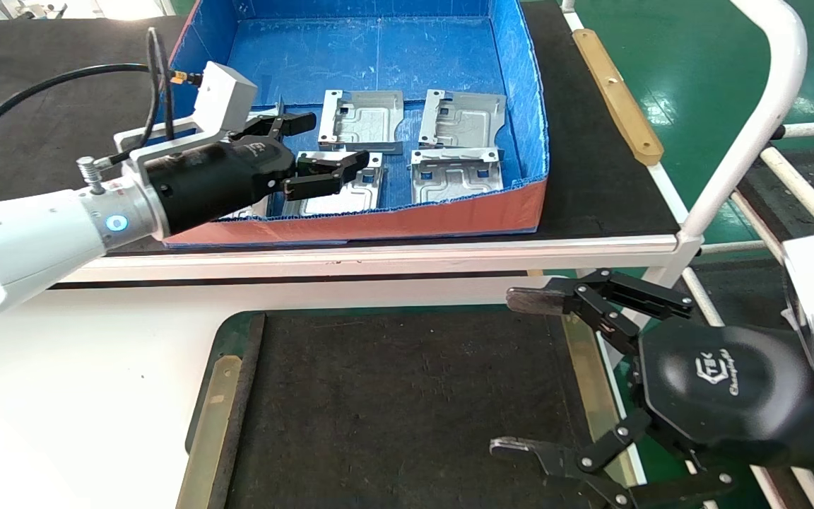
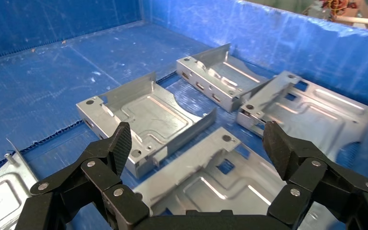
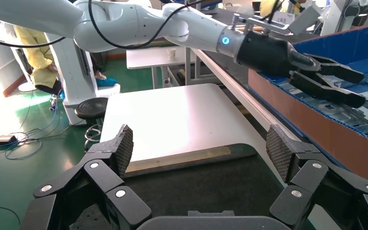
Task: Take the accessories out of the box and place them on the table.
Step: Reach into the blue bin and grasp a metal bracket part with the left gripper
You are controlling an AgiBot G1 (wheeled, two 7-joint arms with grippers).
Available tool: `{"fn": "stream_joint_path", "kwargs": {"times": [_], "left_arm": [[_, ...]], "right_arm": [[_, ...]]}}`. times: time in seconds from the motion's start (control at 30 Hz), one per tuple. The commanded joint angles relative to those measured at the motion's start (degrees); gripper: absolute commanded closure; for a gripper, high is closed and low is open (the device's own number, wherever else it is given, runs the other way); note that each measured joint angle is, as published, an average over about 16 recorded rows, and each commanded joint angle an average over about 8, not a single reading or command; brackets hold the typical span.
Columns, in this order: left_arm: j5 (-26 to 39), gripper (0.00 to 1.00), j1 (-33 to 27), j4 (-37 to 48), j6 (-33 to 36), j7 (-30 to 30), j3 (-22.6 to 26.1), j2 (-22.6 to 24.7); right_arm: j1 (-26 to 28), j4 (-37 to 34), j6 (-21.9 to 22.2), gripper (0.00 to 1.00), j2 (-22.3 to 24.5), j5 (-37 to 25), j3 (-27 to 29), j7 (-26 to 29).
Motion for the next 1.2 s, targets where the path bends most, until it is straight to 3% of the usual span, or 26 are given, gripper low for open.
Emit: {"fn": "stream_joint_path", "kwargs": {"times": [0.03,1.2], "left_arm": [[0.44,0.00,-0.27,1.30,-0.86,0.73,0.20,1.03],[3.53,0.00,-11.38,19.61,-7.55,10.64,0.73,9.16]], "right_arm": [[0.00,0.00,0.00,0.00,0.00,0.00,0.00,0.00],[0.00,0.00,0.00,0.00,0.00,0.01,-0.01,-0.01]]}}
